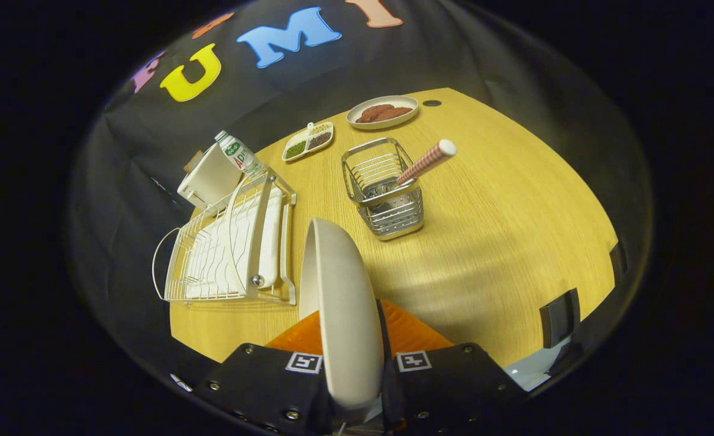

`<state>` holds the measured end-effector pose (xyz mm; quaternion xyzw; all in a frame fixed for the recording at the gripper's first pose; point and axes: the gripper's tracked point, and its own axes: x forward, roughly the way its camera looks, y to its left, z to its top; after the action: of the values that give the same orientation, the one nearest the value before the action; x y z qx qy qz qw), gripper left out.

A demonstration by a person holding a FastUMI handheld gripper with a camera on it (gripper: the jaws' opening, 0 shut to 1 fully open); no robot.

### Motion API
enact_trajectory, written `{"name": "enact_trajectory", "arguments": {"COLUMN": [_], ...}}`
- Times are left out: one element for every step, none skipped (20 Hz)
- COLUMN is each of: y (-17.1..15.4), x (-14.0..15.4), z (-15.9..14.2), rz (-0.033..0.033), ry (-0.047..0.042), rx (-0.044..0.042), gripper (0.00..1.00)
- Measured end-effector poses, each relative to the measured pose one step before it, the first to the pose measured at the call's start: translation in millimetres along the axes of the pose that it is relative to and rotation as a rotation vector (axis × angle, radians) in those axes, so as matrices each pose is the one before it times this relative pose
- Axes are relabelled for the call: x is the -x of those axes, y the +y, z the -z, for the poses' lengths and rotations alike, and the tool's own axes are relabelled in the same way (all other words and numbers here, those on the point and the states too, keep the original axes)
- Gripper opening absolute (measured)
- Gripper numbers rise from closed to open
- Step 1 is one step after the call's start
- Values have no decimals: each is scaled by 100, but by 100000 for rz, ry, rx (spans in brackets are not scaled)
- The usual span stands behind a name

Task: Take the plate from the dish rack, then take the spoon from the basket and place it into the plate.

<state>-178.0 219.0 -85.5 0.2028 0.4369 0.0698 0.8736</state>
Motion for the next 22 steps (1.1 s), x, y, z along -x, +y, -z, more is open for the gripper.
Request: {"name": "enact_trajectory", "arguments": {"y": [-110, -87, -209, 59, 294, -98, -1095, -844, -739, -857, -982, -702, -711, -406, -293, -334, -297, -643, -331, -106, -25, -101], "x": [-215, -484, -757, -725, -107, -70, 259, -159, 48, -52, 80, 5, 154, 189, 277, 447, 574, 764, 714, 777, 868, 820], "z": [-177, 151, 553, 409, 117, -114, -360, -111, -7, -96, 34, 8, -85, -239, -184, -322, -431, -765, -653, -849, -834, -1059], "rz": [-2283, -1635, -1102, -3459, -2420, -1423, 3057, 1815, 1758, 1237, 1504, 1044, 713, 210, 42, 142, 407, 1736, 434, -432, -575, -578], "ry": [-1176, -127, 1251, 1250, 1936, 258, -728, -459, -2, 22, 196, 232, -500, -1135, -1374, -1733, -2795, -3852, -3368, -3788, -3905, -3809], "rx": [-1119, -686, -16, -717, -1083, 330, 2944, 2697, 2626, 1013, -357, -500, -376, -253, 462, 1953, 3539, 4701, 3478, 3475, 3339, 3459], "gripper": [30, 30, 30, 30, 31, 31, 34, 37, 43, 51, 51, 51, 51, 51, 51, 51, 51, 50, 51, 51, 51, 51]}}
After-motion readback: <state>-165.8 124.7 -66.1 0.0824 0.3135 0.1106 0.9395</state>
